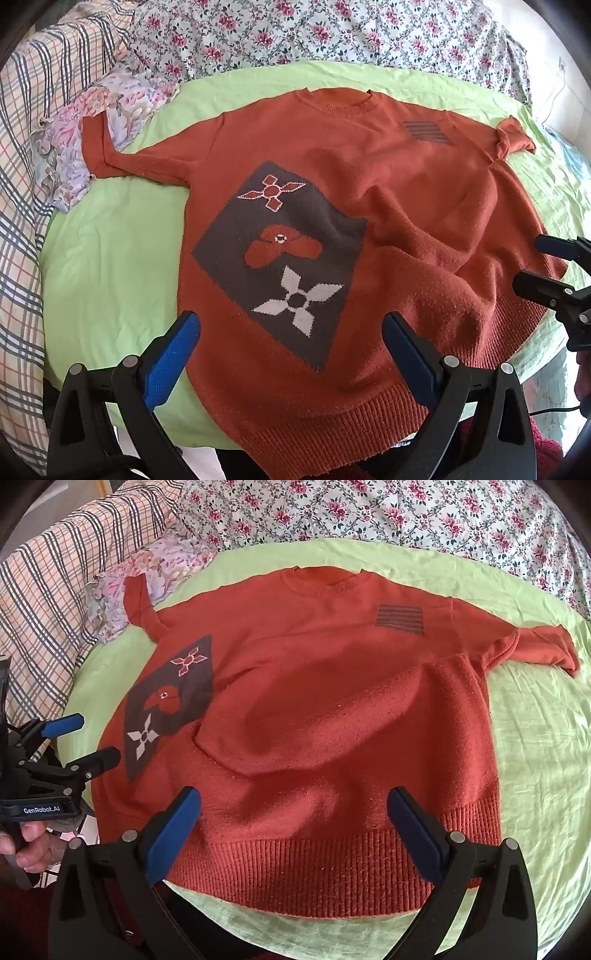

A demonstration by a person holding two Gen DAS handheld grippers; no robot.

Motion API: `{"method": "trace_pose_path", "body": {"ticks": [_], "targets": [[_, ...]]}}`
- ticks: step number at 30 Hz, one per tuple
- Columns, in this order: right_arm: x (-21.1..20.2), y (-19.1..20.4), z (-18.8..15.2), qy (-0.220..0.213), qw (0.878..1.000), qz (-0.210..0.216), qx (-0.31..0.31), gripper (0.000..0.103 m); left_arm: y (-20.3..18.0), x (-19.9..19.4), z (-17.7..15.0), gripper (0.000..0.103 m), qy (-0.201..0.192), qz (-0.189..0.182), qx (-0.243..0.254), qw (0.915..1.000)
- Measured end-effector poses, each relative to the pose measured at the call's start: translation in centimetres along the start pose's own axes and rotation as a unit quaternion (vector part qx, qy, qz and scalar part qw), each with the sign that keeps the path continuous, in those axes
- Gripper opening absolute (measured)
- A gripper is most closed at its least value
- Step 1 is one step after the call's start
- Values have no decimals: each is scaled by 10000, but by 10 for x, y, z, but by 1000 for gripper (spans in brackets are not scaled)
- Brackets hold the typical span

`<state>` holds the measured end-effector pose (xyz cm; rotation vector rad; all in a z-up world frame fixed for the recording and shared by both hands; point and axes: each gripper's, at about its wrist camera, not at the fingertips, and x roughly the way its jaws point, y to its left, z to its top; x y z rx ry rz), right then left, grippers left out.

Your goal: Fold small clothes

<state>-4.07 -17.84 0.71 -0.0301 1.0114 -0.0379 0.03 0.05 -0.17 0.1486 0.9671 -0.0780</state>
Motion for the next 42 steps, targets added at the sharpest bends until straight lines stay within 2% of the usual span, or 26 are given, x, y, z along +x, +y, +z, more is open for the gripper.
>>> {"method": "trace_pose_path", "body": {"ticks": [30,32,42], "targets": [[3,8,2,22,10000,38,-76,101,1,-2,2,99,-54,-262,-163,9995],[2,8,2,-96,9999,71,-72,101,2,-3,3,99,-50,-280,-160,9995],[2,4,5,71,9999,-17,-82,101,1,-1,7,99,-29,-273,-152,9995]]}}
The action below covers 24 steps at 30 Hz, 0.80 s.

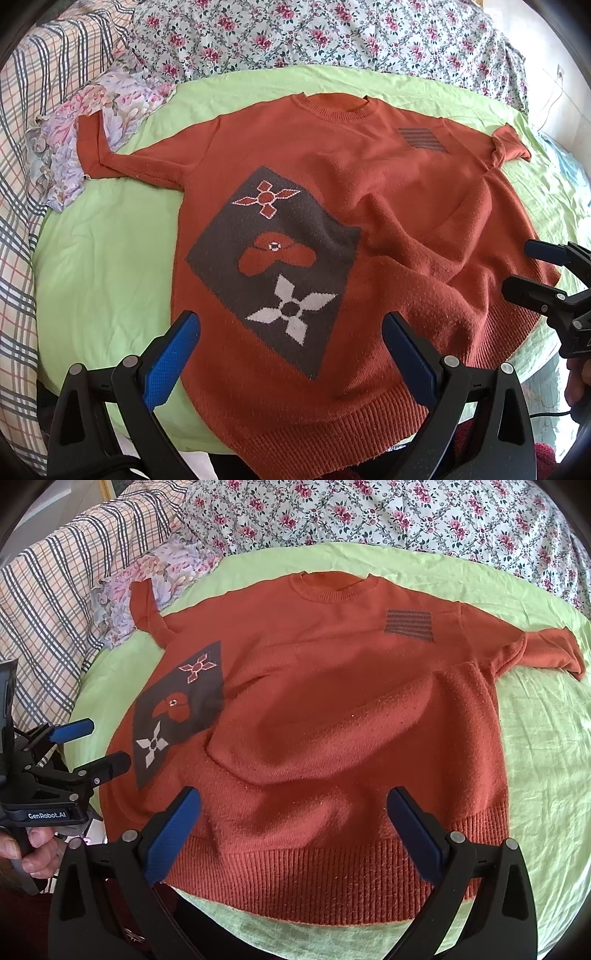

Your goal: Fold small clothes

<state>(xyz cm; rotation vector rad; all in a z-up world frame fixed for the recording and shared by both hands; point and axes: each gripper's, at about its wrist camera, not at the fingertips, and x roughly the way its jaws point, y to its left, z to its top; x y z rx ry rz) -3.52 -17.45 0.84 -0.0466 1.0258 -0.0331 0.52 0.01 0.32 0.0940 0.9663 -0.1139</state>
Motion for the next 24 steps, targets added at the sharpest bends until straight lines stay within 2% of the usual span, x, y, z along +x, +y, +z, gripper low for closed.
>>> {"method": "trace_pose_path", "body": {"ticks": [4,7,14,19,21,24], "targets": [[1,-2,1,29,10000,-14,19,101,-1,4,4,99,1,54,57,10000],[2,-4,3,-119,9999,85,74,101,0,8,7,99,65,69,97,9999],[0,-13,8,-300,9993,147,172,101,3,18,17,99,75,-94,40,9999],[-7,-40,22,-437,9980,53,455,101,9,31,35,99,155,-125,-89,9998],[-9,-57,30,-495,9969,19,614,101,11,36,41,99,315,-154,-148,9993],[-20,-93,45,-766,9934,-141,837,101,12,41,54,99,289,-123,-149,9994]]}}
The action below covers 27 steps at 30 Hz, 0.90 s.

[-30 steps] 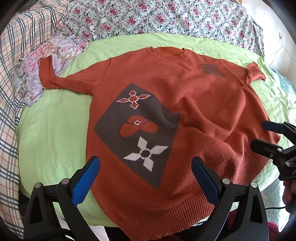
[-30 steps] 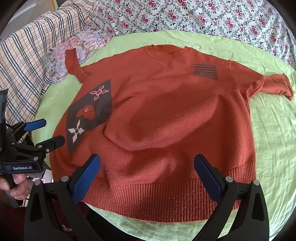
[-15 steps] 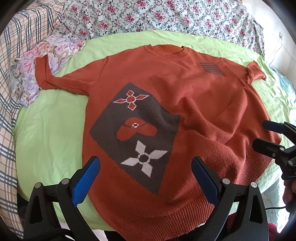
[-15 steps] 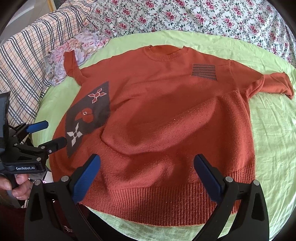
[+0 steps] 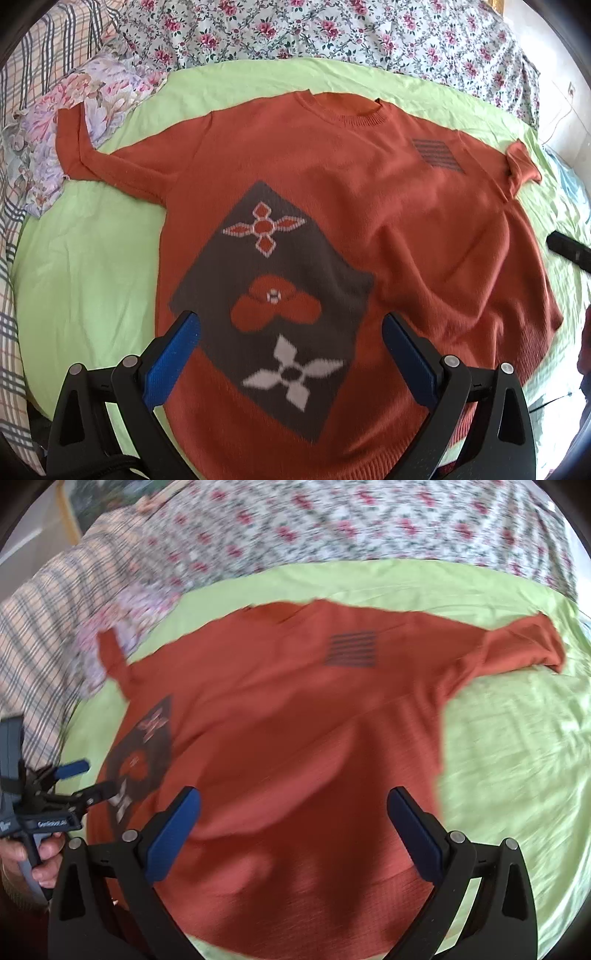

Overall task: Fold small clothes
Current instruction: 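Grasp the sweater sleeve cuff with the right gripper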

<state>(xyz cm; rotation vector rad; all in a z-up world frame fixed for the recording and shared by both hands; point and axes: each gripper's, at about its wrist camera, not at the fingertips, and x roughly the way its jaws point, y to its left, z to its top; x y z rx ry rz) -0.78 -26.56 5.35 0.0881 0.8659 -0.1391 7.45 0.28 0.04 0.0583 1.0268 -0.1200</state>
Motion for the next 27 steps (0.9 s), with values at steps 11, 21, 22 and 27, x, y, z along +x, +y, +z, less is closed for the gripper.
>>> {"method": "trace_pose_path", "body": {"ticks": [11,21,22,27], "targets": [[27,-188,115,-264,9830,-1287,1285,89,0,30,49,99,95,24,-5,10000],[106,-326,203,-202,9511,-2255,2099,68,5,72,81,99,437,85,-239,9987],[114,-334,207,-165,9487,-2329,2133,68,4,79,83,99,530,55,-252,9983],[143,-367,210,127,9367,-2628,2312,34,-1,87,88,99,591,-66,-281,9978]]}}
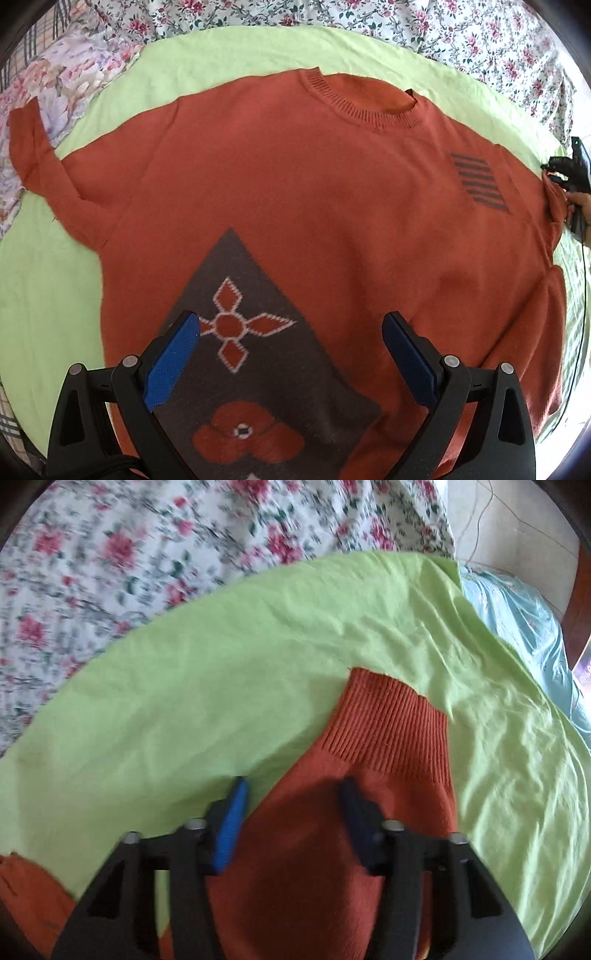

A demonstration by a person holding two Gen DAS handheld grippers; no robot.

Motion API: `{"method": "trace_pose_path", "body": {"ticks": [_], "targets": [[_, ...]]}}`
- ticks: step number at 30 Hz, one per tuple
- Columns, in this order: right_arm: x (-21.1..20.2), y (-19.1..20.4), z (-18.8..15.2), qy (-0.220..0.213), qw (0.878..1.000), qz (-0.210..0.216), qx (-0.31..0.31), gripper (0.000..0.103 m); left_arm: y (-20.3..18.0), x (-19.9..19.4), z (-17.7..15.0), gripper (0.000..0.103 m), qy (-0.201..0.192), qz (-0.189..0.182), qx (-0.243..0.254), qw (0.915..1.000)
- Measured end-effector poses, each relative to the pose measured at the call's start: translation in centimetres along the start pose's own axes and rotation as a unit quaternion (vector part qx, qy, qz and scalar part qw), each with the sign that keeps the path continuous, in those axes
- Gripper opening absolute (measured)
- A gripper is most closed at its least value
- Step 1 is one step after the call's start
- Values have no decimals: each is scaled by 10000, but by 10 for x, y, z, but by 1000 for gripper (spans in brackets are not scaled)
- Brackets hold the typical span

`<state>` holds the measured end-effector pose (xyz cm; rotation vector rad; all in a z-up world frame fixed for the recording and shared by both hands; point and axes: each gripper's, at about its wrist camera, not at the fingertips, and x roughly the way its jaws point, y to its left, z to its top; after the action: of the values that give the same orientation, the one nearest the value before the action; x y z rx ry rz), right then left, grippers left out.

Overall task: Fold small clothes
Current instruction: 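Grasp the sweater sleeve cuff with the right gripper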

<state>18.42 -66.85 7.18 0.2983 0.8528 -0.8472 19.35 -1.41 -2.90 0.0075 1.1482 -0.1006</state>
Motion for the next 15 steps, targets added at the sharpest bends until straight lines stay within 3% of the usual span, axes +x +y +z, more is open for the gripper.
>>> {"method": "trace_pose_path", "body": {"ticks": [3,9,13,15], "targets": [[-15,-6,-5,-159,9993,299,154,5,0,0,1,99,-76,-109,13,9999],[-71,29,-33,-376,9884,1471,-51,5,3,-11,-11,99,-107,-164,-33,9998],[-115,94,-73,-214,9670,2512,-362,5,15,-21,-18,99,-234,-177,-176,9994],[-136,139,-101,-36,9506,3035,-649,5,21,-23,-19,99,-271,-192,-268,9991]]}}
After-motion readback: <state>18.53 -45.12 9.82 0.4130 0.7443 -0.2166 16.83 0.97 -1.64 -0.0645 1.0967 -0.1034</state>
